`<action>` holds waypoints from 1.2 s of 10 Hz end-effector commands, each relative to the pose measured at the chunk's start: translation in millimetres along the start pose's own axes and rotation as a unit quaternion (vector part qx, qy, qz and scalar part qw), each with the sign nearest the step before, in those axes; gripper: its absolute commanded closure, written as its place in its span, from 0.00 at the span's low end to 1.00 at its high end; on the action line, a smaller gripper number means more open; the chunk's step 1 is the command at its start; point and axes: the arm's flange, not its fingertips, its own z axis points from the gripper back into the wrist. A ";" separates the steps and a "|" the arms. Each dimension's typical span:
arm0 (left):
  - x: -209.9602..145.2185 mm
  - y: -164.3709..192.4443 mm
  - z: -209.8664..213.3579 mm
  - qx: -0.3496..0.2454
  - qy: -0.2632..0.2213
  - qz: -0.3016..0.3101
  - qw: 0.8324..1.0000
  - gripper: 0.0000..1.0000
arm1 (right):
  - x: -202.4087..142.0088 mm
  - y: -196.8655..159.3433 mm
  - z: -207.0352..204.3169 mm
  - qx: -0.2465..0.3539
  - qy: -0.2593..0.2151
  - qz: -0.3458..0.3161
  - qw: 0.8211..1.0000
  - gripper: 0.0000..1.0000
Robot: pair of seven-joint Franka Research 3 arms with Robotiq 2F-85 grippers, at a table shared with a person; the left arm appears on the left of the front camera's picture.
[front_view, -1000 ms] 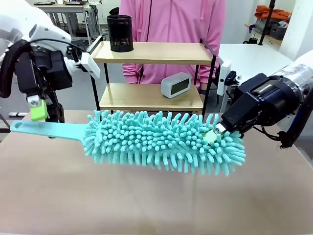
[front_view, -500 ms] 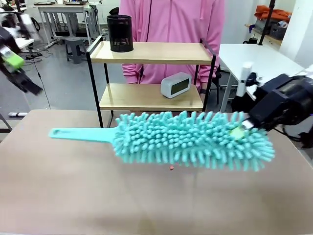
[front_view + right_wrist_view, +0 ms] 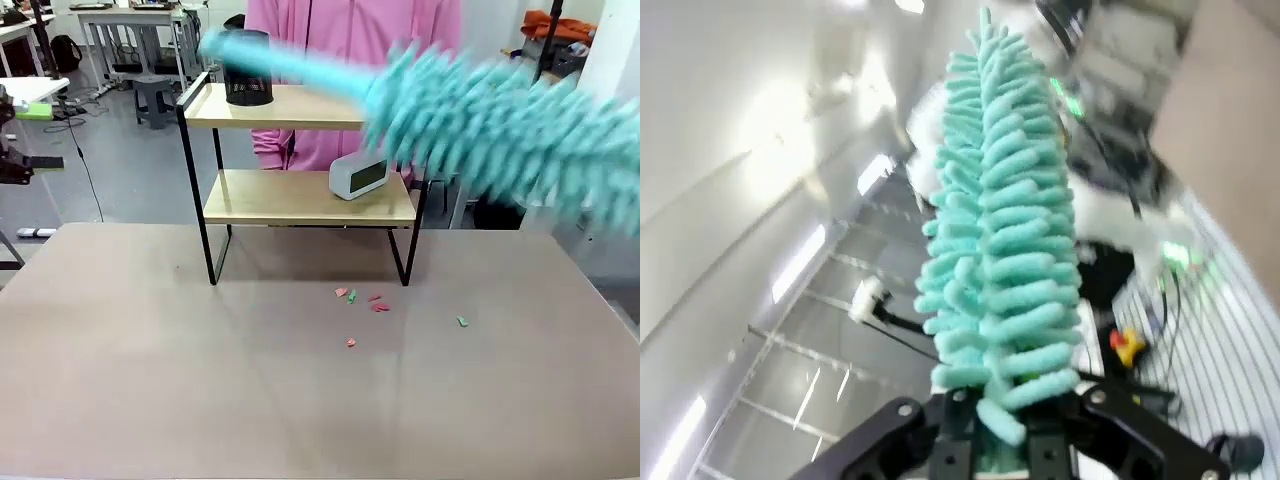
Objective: Clean the shelf.
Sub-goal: Hand the Duster back to the human.
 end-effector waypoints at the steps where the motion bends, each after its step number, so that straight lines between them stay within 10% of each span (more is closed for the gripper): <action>1: -5.5 -6.0 -30.8 -0.018 -0.038 0.021 0.999 0.00 | -0.1 16.1 50.2 0.042 -0.208 0.060 0.975 0.99; 4: 0.0 0.0 0.0 0.000 0.000 0.000 1.000 0.00 | -9.4 -21.2 136.8 -0.004 -0.388 0.025 0.921 0.99; 12: 0.0 0.0 0.0 0.000 0.000 0.000 1.000 0.00 | -4.4 -180.3 197.2 -0.081 -0.444 -0.289 0.844 0.99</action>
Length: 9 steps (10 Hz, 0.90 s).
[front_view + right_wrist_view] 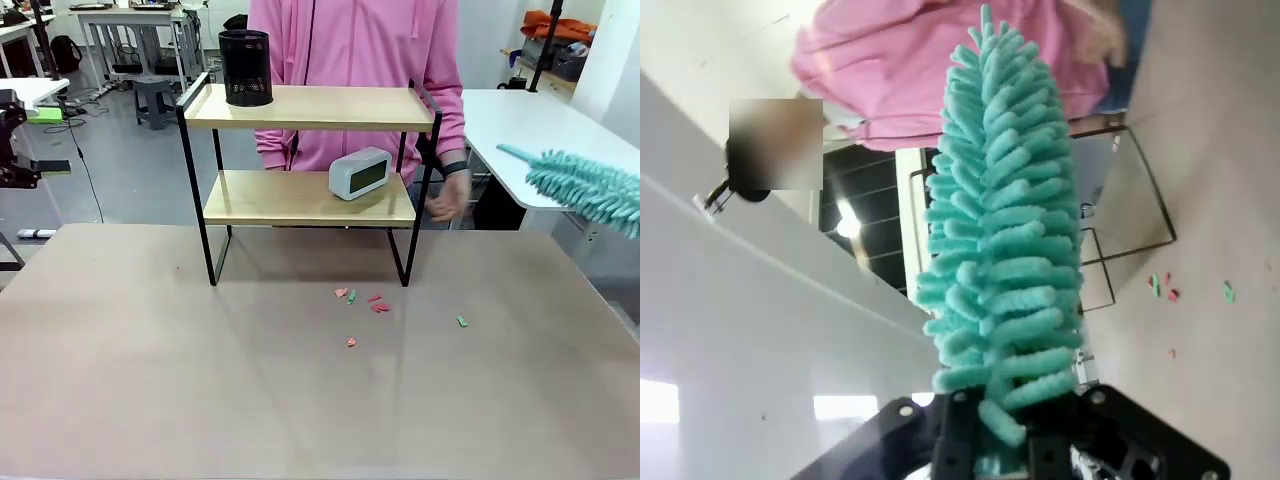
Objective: Clean the shelf.
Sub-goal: Hand the Duster back to the human.
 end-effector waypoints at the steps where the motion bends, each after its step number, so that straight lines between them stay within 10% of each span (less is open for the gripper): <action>1: 0.6 -0.8 3.4 -0.004 0.004 -0.001 1.000 0.00 | 1.4 7.2 -1.1 -0.019 0.001 -0.036 0.999 0.99; 9: 0.6 -0.8 3.4 -0.004 0.004 -0.001 1.000 0.00 | 1.4 -5.4 -1.7 -0.010 0.000 -0.019 1.000 0.99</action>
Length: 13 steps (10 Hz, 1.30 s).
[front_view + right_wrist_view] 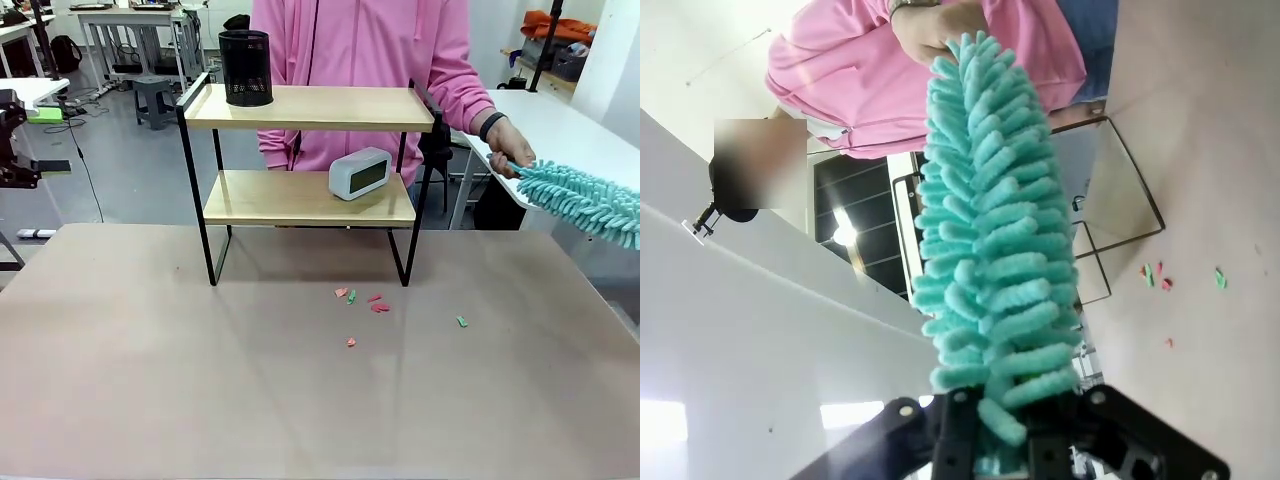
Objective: Clean the shelf.
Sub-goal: Hand the Duster back to the human.
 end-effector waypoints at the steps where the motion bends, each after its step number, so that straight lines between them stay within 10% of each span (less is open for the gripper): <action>1: 0.5 -0.8 3.4 -0.004 0.004 -0.001 1.000 0.00 | 0.0 1.4 0.0 0.001 -0.003 0.006 1.000 0.99; 4: 0.5 -0.8 3.4 -0.004 0.004 -0.001 1.000 0.00 | 0.0 1.4 0.0 0.001 -0.003 0.006 1.000 0.99; 5: 0.5 -0.8 3.4 -0.004 0.004 -0.001 1.000 0.00 | 0.1 0.0 0.3 0.000 0.000 0.000 1.000 0.85; 6: 0.5 -0.8 3.4 -0.004 0.004 -0.001 1.000 0.00 | -0.3 -0.5 -2.0 0.003 0.007 0.004 1.000 0.34; 7: 0.5 -0.8 3.4 -0.004 0.004 -0.001 1.000 0.00 | -1.3 -0.6 -4.0 0.001 0.008 0.002 1.000 0.31; 8: 0.5 -0.8 3.4 -0.004 0.004 -0.001 1.000 0.00 | -2.8 0.1 -5.0 0.004 0.012 0.006 1.000 0.00; 13: 0.5 -0.8 3.4 -0.004 0.004 -0.001 1.000 0.00 | -16.2 10.1 -4.9 0.029 0.015 0.027 0.999 0.00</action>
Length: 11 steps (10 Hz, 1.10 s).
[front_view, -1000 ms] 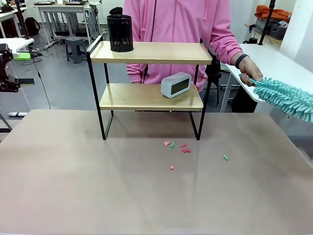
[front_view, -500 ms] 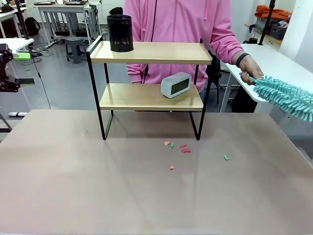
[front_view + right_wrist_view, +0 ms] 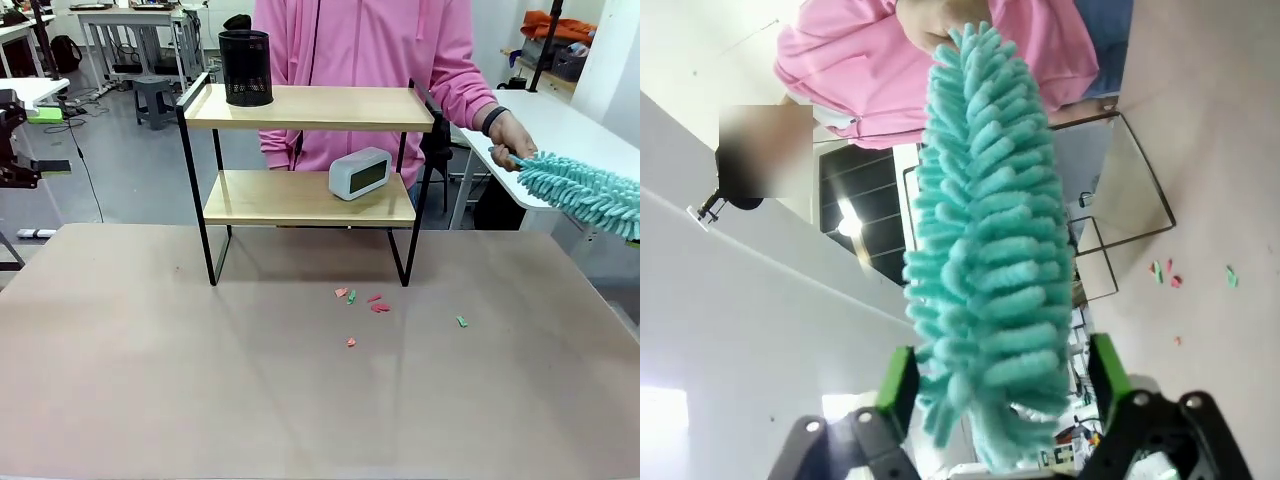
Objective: Clean the shelf.
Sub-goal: Hand the Duster back to the human.
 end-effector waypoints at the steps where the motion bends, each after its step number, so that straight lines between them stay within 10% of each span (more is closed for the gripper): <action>1: 0.5 -0.8 3.4 -0.004 0.004 -0.001 1.000 0.00 | -21.1 7.0 -11.3 0.020 0.021 0.028 0.999 0.00; 8: 0.5 -0.8 3.4 -0.004 0.004 -0.001 1.000 0.00 | -126.1 -9.9 -154.0 -0.059 0.230 0.045 0.970 0.00; 11: 0.5 -0.8 3.4 -0.004 0.004 -0.001 1.000 0.00 | -94.0 5.8 -172.1 -0.064 0.249 0.048 0.965 0.00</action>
